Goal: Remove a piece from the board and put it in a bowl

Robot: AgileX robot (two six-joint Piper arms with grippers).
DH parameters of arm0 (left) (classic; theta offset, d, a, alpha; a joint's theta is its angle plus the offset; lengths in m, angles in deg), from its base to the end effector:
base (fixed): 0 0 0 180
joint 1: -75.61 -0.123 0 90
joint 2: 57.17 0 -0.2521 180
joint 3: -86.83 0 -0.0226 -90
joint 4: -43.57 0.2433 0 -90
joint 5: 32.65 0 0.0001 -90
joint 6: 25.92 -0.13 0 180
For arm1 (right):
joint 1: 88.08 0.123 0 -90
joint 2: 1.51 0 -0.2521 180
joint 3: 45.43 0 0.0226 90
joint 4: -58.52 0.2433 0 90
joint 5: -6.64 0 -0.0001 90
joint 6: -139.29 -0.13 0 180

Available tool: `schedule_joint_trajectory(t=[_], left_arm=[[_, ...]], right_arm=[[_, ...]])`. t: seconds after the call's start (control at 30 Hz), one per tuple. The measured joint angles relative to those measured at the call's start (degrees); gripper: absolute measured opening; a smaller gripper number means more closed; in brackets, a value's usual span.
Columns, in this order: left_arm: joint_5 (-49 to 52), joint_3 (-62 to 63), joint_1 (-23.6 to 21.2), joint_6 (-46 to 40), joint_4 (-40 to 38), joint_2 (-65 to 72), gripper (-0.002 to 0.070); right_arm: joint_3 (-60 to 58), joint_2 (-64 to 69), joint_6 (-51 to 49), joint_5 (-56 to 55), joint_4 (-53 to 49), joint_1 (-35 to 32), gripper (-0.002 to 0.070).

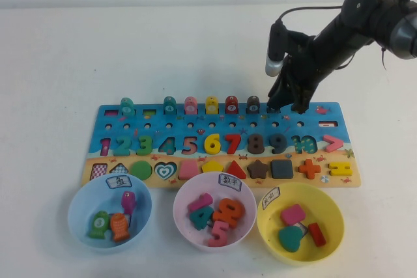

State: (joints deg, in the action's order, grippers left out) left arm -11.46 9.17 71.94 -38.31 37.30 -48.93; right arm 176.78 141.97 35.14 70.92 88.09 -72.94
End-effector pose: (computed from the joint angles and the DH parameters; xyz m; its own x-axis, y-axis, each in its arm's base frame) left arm 0.1159 0.0023 0.1611 -0.2924 0.0953 -0.9515 0.0071 0.9952 0.0975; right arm 0.4492 0.1814 0.1367 -0.1096 -0.8491 -0.5167 -0.9831 0.1694 -0.0699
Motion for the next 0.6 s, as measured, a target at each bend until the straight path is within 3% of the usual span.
schedule_joint_trajectory(t=[0.6], left_arm=[[0.0,0.0,0.0,0.0,0.0,0.0,-0.0005]], right_arm=[[0.0,0.0,0.0,0.0,-0.6,0.0,0.0102]])
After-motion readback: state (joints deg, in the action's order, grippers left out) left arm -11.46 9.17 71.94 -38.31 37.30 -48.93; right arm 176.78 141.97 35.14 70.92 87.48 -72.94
